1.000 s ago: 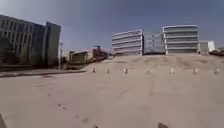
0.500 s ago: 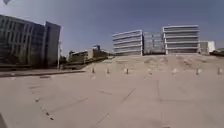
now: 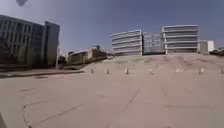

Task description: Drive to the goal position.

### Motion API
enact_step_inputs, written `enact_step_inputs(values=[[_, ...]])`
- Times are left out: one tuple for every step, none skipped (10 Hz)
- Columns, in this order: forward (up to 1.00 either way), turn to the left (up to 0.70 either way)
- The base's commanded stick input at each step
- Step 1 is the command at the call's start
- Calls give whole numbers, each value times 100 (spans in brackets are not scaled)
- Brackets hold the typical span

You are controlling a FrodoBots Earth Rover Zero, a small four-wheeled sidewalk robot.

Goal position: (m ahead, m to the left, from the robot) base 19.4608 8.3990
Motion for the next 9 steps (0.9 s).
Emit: enact_step_inputs(values=[[70,0],[70,0],[70,0],[70,0],[70,0],[70,0],[70,0],[70,0],[70,0]])
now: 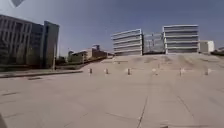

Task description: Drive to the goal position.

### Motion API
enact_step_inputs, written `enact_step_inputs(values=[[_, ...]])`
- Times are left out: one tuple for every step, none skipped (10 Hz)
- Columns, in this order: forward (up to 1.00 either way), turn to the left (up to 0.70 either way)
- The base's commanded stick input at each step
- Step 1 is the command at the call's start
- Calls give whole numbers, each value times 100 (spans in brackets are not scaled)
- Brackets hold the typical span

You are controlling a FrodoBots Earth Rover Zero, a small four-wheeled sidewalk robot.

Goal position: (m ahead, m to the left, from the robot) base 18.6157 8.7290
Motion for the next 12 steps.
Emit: enact_step_inputs(values=[[70,0],[70,0],[70,0],[70,0],[70,0],[70,0],[70,0],[70,0],[70,0],[70,0],[70,0],[70,0]])
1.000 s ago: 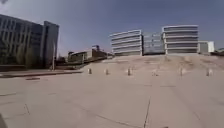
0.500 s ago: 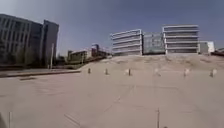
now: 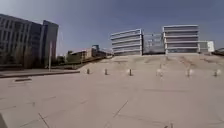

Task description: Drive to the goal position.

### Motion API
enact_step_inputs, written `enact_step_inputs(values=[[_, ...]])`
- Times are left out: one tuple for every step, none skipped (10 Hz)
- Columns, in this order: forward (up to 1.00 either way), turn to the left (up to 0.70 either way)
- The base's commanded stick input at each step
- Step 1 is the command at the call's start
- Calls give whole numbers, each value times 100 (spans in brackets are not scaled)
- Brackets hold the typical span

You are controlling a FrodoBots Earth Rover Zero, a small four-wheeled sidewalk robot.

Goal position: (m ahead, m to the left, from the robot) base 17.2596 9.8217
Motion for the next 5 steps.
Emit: enact_step_inputs(values=[[70,0],[70,0],[70,0],[70,0],[70,0]])
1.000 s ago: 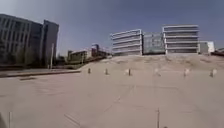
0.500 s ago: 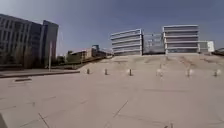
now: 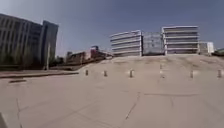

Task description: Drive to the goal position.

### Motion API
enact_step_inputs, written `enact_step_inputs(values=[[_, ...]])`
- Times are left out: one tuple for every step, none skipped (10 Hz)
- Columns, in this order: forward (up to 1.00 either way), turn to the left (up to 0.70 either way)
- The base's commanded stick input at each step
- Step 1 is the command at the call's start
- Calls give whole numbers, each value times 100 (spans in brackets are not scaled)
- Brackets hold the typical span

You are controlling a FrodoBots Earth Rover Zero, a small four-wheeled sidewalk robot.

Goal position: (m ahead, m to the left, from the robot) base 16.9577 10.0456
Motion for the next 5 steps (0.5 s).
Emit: enact_step_inputs(values=[[70,0],[70,0],[70,0],[70,0],[70,0]])
